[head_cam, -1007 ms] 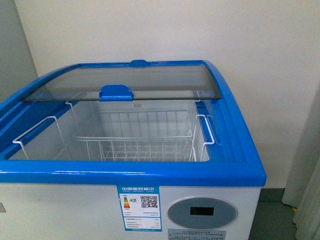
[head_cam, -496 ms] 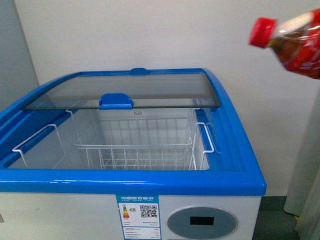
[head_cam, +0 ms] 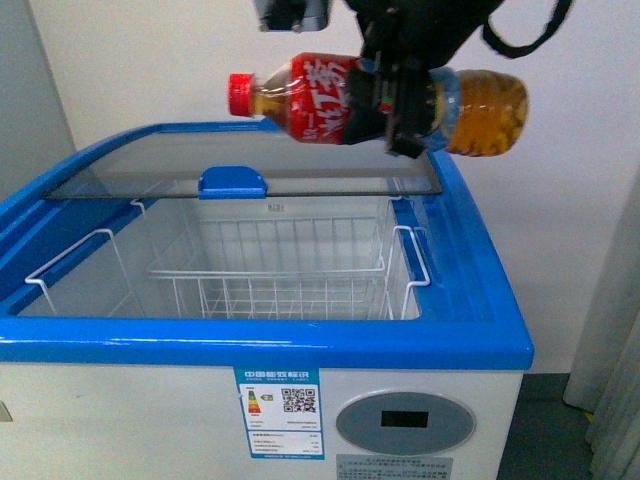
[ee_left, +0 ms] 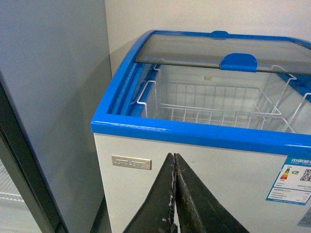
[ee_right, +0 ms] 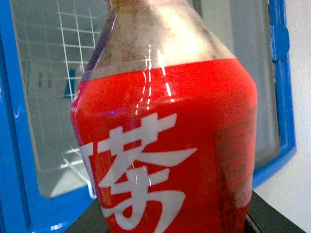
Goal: Put drink in fridge
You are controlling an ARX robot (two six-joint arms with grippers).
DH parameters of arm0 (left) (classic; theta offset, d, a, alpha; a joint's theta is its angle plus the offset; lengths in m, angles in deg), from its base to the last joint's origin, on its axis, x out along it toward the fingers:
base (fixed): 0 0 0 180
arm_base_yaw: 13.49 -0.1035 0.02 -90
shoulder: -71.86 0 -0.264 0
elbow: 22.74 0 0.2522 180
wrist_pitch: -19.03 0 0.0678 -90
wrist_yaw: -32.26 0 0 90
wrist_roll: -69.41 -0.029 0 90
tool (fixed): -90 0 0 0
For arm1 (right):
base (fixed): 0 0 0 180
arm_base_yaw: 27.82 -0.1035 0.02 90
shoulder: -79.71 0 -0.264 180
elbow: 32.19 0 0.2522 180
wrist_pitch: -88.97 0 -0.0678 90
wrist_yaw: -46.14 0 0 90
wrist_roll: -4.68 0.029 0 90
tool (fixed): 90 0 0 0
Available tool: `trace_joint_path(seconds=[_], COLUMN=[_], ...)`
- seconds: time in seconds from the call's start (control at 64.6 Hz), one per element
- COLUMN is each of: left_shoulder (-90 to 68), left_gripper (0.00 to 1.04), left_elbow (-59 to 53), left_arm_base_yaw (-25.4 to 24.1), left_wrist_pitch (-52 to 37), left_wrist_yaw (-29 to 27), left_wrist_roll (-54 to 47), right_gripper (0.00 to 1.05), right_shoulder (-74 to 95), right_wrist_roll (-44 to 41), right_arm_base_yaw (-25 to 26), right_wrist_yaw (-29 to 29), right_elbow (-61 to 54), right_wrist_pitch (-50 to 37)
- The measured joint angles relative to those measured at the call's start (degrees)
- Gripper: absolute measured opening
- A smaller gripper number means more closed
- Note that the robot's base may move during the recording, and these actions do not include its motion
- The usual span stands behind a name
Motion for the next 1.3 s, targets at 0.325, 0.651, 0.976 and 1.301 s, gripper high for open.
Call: trace_joint_path(seconds=[0.325, 0.651, 0.976, 1.301], left_shoulder=[0.0, 0.0, 0.0, 0.0], left_gripper=[0.03, 0.03, 0.03, 0.03], left_elbow=[0.0, 0.0, 0.0, 0.0], left_arm_base_yaw=[0.0, 0.0, 0.0, 0.0], left_wrist_pitch=[0.0, 0.0, 0.0, 0.0], left_wrist_yaw=[0.0, 0.0, 0.0, 0.0], left_wrist_roll=[0.0, 0.0, 0.0, 0.0], right_gripper=[0.38, 0.38, 0.38, 0.38], right_shoulder=[12.4, 16.9, 19.0, 22.2], right_wrist_roll=[3.2, 5.9, 6.6, 7.0], right_arm_base_yaw=[-3.8, -4.8, -4.8, -4.7], right_wrist_yaw=[0.7, -0.2, 0.0, 0.1], right_elbow=[5.8, 6.2, 6.1, 5.7], right_wrist_pitch=[-2.7, -4.7, -7.6, -9.9])
